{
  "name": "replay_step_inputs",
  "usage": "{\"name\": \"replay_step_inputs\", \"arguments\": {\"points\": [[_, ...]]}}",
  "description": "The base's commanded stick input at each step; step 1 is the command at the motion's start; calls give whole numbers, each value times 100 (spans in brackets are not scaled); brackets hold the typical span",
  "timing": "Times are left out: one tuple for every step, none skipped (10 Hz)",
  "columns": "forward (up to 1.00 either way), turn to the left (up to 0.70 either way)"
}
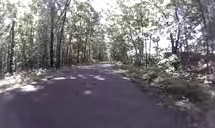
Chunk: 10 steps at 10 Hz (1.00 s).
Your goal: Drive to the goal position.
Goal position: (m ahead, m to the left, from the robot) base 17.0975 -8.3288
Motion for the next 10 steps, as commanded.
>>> {"name": "replay_step_inputs", "arguments": {"points": [[45,8],[45,23],[45,0],[45,0],[45,0],[45,0],[45,0],[45,0],[45,0],[45,0]]}}
